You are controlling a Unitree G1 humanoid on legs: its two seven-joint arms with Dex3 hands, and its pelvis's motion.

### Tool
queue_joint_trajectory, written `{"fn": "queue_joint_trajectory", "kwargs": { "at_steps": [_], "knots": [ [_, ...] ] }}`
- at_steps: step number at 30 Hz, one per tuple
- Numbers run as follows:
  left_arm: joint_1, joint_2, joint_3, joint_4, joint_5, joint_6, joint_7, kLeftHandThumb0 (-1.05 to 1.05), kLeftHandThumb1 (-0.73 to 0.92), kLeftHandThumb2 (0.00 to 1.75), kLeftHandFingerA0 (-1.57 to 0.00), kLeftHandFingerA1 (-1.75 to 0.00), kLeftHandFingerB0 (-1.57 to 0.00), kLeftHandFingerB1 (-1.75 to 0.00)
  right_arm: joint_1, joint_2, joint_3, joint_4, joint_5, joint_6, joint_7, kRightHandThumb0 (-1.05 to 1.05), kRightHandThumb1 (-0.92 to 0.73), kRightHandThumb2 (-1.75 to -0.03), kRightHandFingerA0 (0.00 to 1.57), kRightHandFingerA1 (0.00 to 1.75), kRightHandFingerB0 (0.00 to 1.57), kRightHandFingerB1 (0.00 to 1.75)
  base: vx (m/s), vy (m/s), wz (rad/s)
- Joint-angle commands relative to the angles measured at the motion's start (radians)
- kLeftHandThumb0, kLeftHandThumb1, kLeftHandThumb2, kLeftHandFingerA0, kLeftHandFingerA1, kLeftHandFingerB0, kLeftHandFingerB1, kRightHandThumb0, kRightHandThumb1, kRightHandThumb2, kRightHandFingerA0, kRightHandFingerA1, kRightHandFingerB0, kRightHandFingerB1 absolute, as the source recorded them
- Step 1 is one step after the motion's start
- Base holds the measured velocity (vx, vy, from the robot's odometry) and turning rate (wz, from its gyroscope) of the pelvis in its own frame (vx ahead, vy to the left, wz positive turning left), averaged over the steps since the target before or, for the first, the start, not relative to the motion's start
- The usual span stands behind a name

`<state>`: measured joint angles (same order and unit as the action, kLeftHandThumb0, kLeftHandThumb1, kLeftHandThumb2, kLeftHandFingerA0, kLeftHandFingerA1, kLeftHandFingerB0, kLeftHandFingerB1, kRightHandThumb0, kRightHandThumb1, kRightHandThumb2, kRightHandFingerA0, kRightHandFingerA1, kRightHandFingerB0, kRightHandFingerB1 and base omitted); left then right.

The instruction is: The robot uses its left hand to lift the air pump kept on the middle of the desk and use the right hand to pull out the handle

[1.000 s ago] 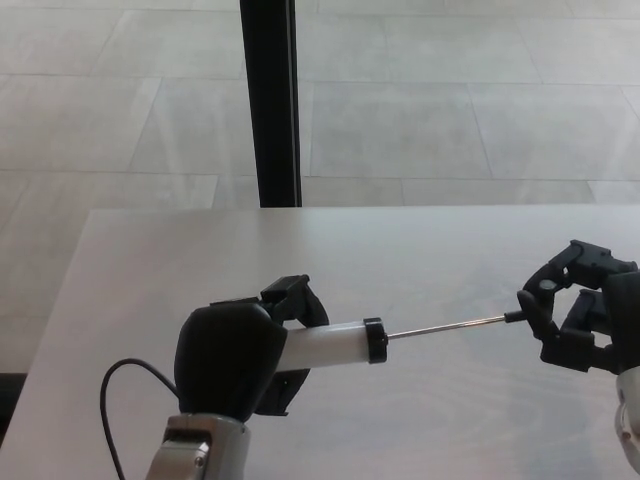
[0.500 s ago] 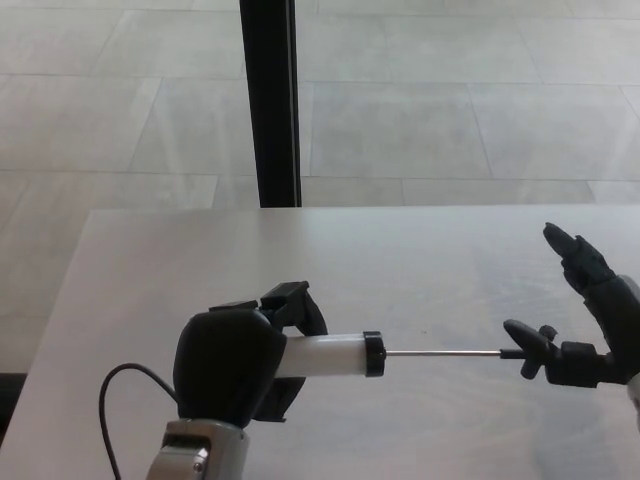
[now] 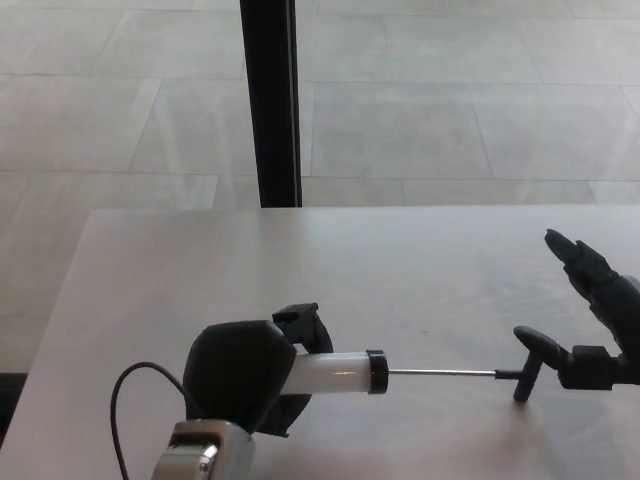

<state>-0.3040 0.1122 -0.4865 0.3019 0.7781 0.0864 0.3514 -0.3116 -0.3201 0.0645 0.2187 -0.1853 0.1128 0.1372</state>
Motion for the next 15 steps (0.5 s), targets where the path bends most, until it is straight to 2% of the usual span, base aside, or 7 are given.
{"fn": "queue_joint_trajectory", "kwargs": {
  "at_steps": [1,9,10,12,13,14,15],
  "knots": [
    [-0.053,0.051,-0.095,-0.005,0.036,0.45,-0.678,-0.68,0.43,0.88,0.0,-0.45,-0.01,-0.2,-0.003,-0.007,-0.082,-0.011,0.077,0.039,0.022,-1.0,-0.64,-0.85,0.0,0.0,0.0,0.0,0.0,0.0,0.0],
    [-0.074,0.097,-0.091,0.107,-0.033,0.433,-0.784,-1.03,0.88,0.67,0.0,0.0,0.0,0.0,-0.001,-0.003,-0.095,-0.015,0.096,0.037,0.028,-0.98,-0.75,-0.63,0.0,0.0,0.0,0.0,0.0,0.0,0.0],
    [-0.08,0.102,-0.093,0.114,-0.037,0.434,-0.802,-1.05,0.71,1.14,0.0,-0.19,0.0,0.0,0.001,-0.003,-0.097,-0.018,0.099,0.037,0.028,-0.97,-0.74,-0.63,0.0,0.0,0.0,0.0,0.0,0.0,0.0],
    [-0.088,0.112,-0.093,0.119,-0.043,0.436,-0.826,-1.05,0.71,1.15,0.0,-0.18,0.0,0.0,0.001,0.001,-0.097,-0.016,0.097,0.036,0.02,-0.94,-0.73,-0.71,0.0,0.0,0.0,0.0,0.0,0.0,0.0],
    [-0.093,0.115,-0.095,0.119,-0.041,0.437,-0.834,-1.05,0.92,0.69,0.0,0.0,0.0,0.0,0.001,0.001,-0.099,-0.016,0.097,0.038,0.017,-0.93,-0.71,-0.74,0.0,0.0,0.0,0.0,0.0,0.0,0.0],
    [-0.099,0.123,-0.097,0.114,-0.038,0.433,-0.846,-1.05,0.92,0.69,0.0,0.0,0.0,0.0,0.001,0.006,-0.1,-0.015,0.102,0.039,0.016,-0.93,-0.69,-0.77,0.0,0.0,0.0,0.0,0.0,0.0,0.0],
    [-0.101,0.128,-0.097,0.108,-0.036,0.433,-0.852,-1.04,0.72,1.15,0.0,-0.18,0.0,0.0,0.001,0.009,-0.101,-0.013,0.104,0.038,0.015,-0.93,-0.68,-0.77,0.0,0.0,0.0,0.0,0.0,0.0,0.0]
  ]
}}
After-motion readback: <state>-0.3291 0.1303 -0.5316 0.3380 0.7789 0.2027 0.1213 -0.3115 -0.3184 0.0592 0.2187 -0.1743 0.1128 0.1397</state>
